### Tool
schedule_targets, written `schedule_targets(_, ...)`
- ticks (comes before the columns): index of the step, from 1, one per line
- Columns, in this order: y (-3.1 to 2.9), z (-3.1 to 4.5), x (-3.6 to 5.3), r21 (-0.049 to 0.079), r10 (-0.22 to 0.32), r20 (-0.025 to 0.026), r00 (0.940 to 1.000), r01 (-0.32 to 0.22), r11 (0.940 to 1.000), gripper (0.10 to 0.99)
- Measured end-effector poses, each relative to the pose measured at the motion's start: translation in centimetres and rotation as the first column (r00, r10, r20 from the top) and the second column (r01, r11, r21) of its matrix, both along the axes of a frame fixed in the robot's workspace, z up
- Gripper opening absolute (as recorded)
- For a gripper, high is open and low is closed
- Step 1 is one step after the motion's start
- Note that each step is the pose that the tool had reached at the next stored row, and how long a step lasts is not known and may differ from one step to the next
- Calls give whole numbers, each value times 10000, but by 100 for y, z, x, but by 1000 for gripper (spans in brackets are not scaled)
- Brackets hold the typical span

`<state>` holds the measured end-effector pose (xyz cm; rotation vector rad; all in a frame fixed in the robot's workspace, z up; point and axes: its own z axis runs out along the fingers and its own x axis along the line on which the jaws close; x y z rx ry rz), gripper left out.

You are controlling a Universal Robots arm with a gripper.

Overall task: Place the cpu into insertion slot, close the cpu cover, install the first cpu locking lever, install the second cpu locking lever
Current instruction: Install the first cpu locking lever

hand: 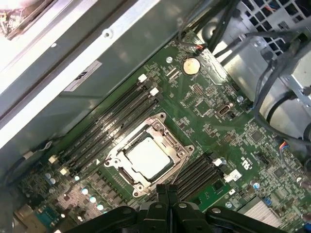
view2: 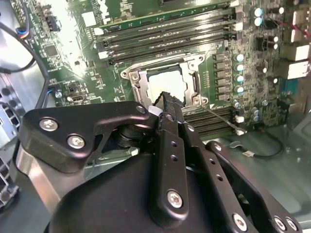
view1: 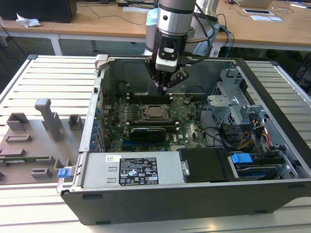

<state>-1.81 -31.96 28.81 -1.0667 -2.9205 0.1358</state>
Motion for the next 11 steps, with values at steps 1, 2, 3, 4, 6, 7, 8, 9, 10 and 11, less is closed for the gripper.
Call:
schedule_targets(1,0,0,0,0,237,0,9997,-237,9997,106)
schedule_targets(2,0,0,0,0,434,0,9991,-434,9991,106)
schedule_targets(3,0,0,0,0,569,0,9984,-569,9984,106)
schedule_targets(4,0,0,0,0,727,0,9974,-727,9974,106)
schedule_targets(6,0,0,0,0,994,0,9951,-994,9951,106)
schedule_targets(7,0,0,0,0,1208,0,9927,-1208,9927,106)
schedule_targets(8,0,0,0,0,1383,0,9904,-1383,9904,106)
schedule_targets(9,0,0,0,-1,1543,-1,9880,-1543,9880,106)
schedule_targets(10,0,0,0,-1,1673,0,9859,-1673,9859,106)
schedule_targets(11,0,0,0,0,1796,0,9837,-1796,9837,106)
